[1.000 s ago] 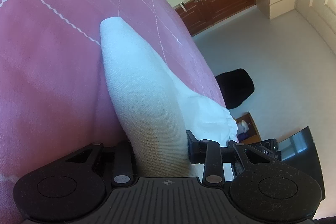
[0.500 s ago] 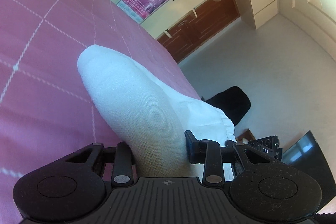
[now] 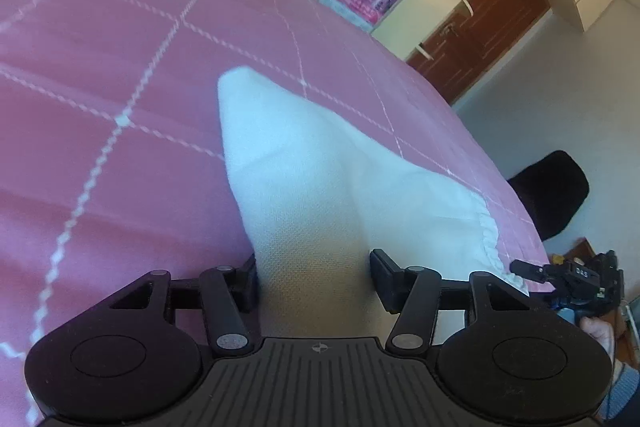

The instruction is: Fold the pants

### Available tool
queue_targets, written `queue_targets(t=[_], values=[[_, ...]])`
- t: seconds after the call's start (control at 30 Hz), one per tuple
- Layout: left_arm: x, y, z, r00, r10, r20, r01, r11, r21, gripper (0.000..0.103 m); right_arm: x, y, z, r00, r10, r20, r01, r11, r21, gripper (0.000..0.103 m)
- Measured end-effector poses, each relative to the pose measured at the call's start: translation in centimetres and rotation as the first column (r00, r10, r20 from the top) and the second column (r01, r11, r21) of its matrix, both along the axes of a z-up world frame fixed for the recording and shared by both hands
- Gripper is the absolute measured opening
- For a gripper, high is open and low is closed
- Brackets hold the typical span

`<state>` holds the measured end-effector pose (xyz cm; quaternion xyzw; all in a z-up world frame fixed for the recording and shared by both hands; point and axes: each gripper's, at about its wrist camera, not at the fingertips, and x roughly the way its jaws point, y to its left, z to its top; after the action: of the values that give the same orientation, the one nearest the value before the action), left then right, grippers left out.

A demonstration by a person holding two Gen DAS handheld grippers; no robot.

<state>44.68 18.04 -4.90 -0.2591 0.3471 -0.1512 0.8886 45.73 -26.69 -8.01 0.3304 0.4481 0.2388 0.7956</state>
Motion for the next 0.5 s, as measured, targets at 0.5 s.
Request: queue_targets(t=[0.5], values=[[-2.7, -3.9, 3.6, 0.995, 0.103, -0.007, -0.095, 0.937, 0.336, 0.076, -3.9, 7.5, 2.1, 0.987, 0.091, 0.134, -0.02, 0.888, -0.459, 0.087]])
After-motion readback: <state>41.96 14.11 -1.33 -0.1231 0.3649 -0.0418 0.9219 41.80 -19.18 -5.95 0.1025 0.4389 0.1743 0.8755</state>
